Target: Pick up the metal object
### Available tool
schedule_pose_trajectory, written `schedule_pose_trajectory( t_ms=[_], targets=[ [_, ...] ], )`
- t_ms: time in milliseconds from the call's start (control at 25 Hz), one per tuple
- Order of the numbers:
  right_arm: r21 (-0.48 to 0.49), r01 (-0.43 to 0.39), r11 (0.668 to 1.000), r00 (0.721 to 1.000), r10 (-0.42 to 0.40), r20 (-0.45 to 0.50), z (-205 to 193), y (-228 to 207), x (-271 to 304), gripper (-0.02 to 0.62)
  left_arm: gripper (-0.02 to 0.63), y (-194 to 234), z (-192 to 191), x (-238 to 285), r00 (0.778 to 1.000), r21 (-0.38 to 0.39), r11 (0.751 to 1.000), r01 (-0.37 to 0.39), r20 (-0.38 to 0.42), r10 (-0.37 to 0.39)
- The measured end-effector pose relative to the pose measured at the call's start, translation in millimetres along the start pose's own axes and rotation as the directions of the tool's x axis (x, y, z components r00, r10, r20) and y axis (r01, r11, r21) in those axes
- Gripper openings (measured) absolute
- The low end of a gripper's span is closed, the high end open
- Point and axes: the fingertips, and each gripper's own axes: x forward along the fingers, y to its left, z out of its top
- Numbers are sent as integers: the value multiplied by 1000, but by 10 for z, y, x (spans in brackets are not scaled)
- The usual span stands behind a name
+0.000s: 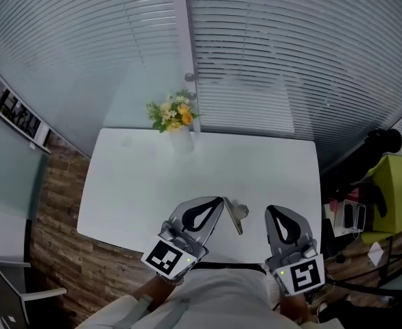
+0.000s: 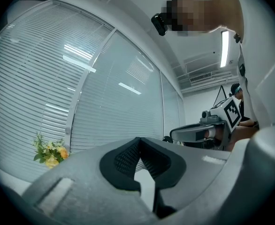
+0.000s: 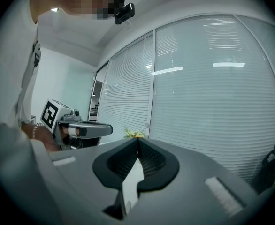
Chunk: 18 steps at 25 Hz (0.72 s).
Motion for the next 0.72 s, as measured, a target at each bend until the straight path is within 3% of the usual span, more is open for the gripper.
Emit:
schedule_pose_trajectory(
  t_ms=[440, 720],
  targets=[
    [18, -11, 1000, 1000, 12, -15, -208, -126, 100, 6, 2, 64, -96, 152, 1000, -7, 1000, 1, -4, -1],
    [70, -8, 998, 997, 14, -73, -654, -239, 245, 34, 2, 122, -145, 260, 1000, -4, 1000, 1, -13, -1]
  ],
)
